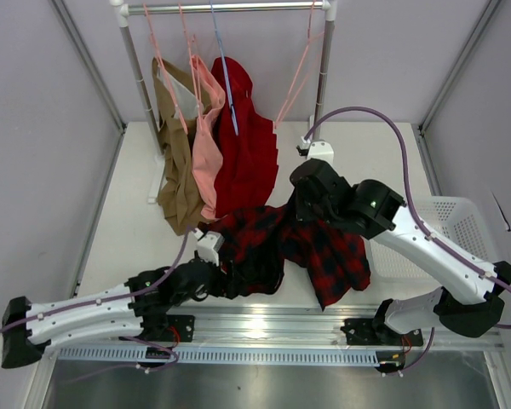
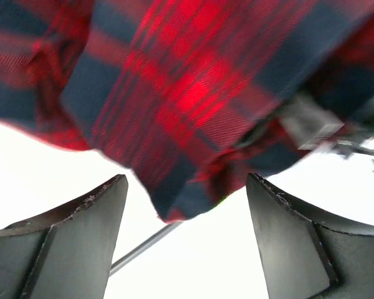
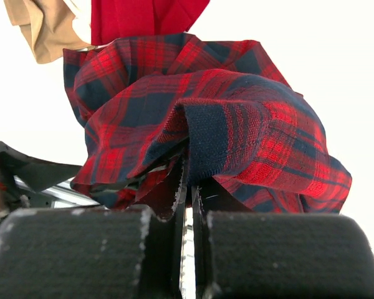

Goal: Place the skirt on the hanger

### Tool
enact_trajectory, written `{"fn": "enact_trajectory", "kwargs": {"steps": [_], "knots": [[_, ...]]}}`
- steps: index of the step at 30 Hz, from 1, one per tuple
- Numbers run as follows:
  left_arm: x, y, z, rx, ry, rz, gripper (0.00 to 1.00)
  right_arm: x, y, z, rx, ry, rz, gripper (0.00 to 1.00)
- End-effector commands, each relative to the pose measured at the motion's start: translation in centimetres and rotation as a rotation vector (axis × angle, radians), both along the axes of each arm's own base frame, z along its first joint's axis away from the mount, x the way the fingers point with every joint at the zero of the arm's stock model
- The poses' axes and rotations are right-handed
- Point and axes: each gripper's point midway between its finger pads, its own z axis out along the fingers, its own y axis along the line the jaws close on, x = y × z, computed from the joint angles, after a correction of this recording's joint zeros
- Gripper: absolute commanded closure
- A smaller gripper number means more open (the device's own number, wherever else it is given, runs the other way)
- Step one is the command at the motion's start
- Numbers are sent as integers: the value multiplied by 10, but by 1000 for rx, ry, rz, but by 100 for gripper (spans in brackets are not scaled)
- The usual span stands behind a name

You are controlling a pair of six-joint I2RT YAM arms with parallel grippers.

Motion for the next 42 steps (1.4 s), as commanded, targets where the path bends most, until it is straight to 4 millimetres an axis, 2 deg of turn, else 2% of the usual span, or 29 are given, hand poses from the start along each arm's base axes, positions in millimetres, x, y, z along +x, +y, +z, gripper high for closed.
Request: {"fn": "enact_trajectory", "kwargs": {"steps": [1, 5, 8, 11, 13, 14, 15, 17, 18, 20, 21, 23, 24, 26, 27, 28, 29, 30, 31, 32, 33, 34, 35, 36, 37, 39, 40, 41, 42], "knots": [[19, 15, -5, 68, -16, 186, 19, 4, -1, 10, 22, -37, 7, 100], [29, 25, -12, 130, -10, 286, 23, 1, -6, 10, 28, -38, 2, 100], [37, 26, -9, 167, -26, 326, 35, 0, -10, 11, 32, -42, -1, 100], [43, 14, 9, 125, -64, 304, 49, -1, -15, 9, 25, -40, -6, 100], [54, 10, 26, 79, -87, 307, 68, -1, -19, 11, 35, -44, -7, 100], [51, 7, 27, 76, -84, 280, 68, 0, -20, 11, 36, -44, -7, 100], [61, 12, 29, 70, -76, 306, 83, -1, -21, 13, 44, -48, -3, 100], [62, 6, 35, 58, -71, 248, 96, 1, -20, 19, 59, -57, 13, 100], [67, 5, 46, 37, -87, 244, 100, 2, -19, 22, 64, -63, 27, 100], [68, 0, 71, 8, -139, 179, 100, 5, -17, 33, 81, -83, 73, 100], [73, -2, 101, -44, -174, 177, 100, 7, -14, 46, 110, -110, 94, 100], [68, -9, 128, -96, -209, 79, 100, 9, -11, 63, 147, -137, 158, 100], [73, -6, 165, -158, -255, 87, 100, 11, -10, 85, 190, -176, 178, 100], [72, -6, 190, -192, -291, 36, 100, 15, -8, 102, 238, -190, 226, 100], [70, -4, 228, -247, -340, 23, 100, 15, -9, 125, 272, -234, 251, 100], [69, -2, 240, -252, -360, 12, 100, 20, -5, 132, 290, -235, 270, 100], [70, -3, 246, -245, -357, -6, 100, 27, -11, 142, 313, -247, 267, 100], [65, 2, 294, -301, -428, -7, 100, 19, -1, 153, 366, -233, 351, 100], [65, 5, 298, -281, -426, -7, 100, 20, 1, 176, 410, -263, 377, 100], [62, 5, 309, -292, -438, -24, 100, 19, 1, 188, 441, -271, 396, 100], [57, 9, 345, -338, -486, -28, 100, 15, 2, 198, 478, -263, 439, 100], [55, 10, 349, -334, -479, -31, 100, 8, 0, 218, 520, -294, 463, 100], [56, 9, 353, -332, -472, -30, 100, 9, 2, 223, 542, -290, 475, 100], [57, 13, 371, -348, -487, -7, 100, 5, 2, 231, 578, -297, 515, 100], [60, 14, 369, -333, -470, 12, 100, 3, 3, 233, 611, -277, 523, 100], [70, 18, 354, -293, -404, 58, 100, 9, 2, 221, 640, -240, 527, 100], [77, 15, 342, -275, -365, 72, 100, 13, -2, 211, 661, -203, 523, 100], [93, 19, 311, -233, -301, 120, 100, 19, -3, 188, 671, -162, 518, 100], [94, 15, 299, -257, -248, 103, 100, 23, -5, 174, 689, -128, 515, 100]]}}
